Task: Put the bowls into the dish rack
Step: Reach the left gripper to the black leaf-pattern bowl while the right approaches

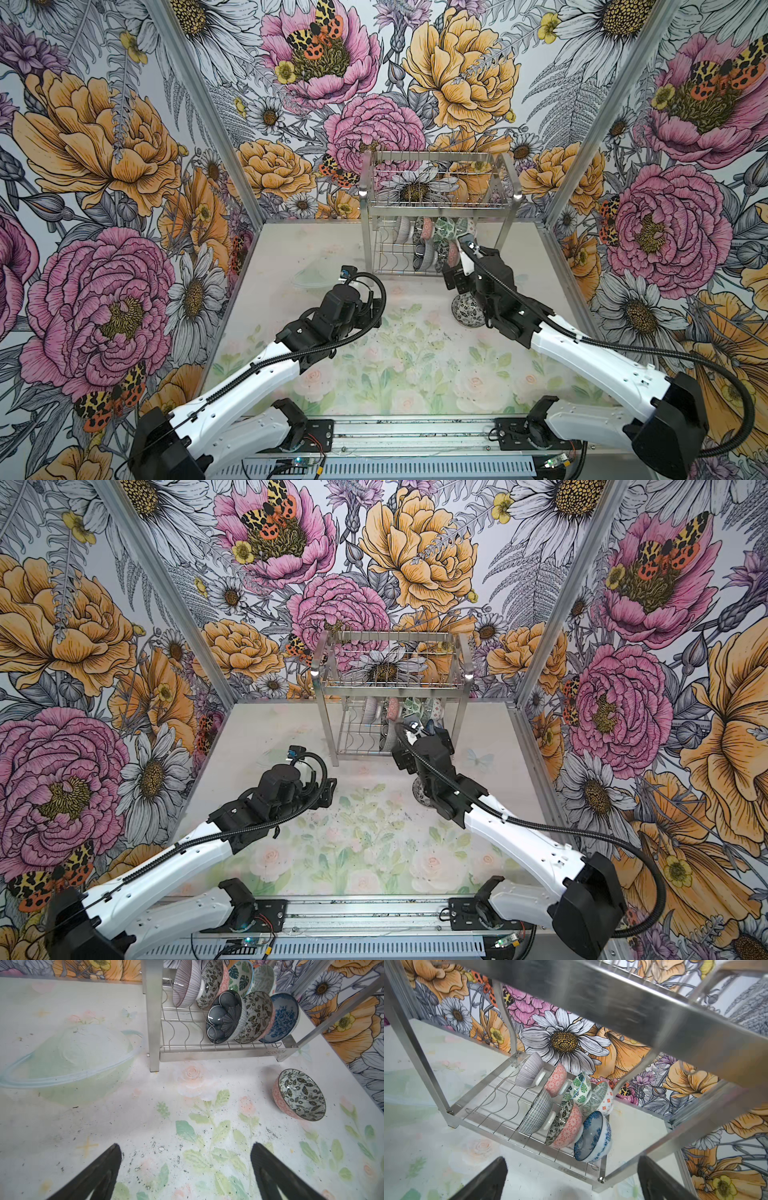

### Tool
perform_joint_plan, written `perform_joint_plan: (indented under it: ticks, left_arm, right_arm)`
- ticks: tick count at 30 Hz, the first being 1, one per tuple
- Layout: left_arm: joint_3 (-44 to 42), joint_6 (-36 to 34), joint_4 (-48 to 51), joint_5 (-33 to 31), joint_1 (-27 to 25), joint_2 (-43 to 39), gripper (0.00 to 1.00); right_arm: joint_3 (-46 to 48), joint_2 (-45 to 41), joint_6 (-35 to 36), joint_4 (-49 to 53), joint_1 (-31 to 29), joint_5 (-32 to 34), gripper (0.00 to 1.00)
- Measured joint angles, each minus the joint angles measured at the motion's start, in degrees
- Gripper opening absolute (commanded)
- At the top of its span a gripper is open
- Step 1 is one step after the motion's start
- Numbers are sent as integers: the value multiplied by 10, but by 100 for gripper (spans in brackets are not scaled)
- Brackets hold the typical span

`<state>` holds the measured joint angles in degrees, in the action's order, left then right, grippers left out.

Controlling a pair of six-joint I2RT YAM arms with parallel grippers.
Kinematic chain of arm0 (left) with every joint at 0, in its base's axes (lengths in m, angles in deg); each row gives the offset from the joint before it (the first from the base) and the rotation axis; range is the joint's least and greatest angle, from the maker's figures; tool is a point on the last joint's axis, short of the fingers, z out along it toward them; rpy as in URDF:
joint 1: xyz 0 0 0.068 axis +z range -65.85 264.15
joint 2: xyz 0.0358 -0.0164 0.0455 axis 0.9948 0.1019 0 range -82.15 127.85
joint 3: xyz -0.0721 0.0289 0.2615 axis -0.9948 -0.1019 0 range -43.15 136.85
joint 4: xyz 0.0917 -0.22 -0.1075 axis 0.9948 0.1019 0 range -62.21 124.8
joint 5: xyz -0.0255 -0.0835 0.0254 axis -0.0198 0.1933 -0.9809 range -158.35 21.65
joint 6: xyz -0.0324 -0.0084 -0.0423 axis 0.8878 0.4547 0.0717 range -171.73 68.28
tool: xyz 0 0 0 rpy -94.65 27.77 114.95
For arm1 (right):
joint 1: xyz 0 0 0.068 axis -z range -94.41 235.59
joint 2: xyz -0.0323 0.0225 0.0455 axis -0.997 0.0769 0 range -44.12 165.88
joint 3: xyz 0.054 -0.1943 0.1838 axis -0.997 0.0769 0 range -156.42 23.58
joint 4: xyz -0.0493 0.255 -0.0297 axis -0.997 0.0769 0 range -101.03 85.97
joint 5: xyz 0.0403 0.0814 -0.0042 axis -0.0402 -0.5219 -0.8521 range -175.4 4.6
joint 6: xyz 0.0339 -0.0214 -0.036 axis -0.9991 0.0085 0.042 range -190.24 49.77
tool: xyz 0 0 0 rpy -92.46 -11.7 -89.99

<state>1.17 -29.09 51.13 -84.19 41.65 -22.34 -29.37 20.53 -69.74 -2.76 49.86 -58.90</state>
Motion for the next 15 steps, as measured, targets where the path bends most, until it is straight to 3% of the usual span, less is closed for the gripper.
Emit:
perform_joint_plan:
  ticks: [5,15]
  left_arm:
    - [30,27,-47,5,-32,94,99]
    - [165,66,-106,58,-89,313,99]
  right_arm:
    - [7,-56,-39,57,38,-18,100]
    - [14,-60,-71,113,60,-43,100]
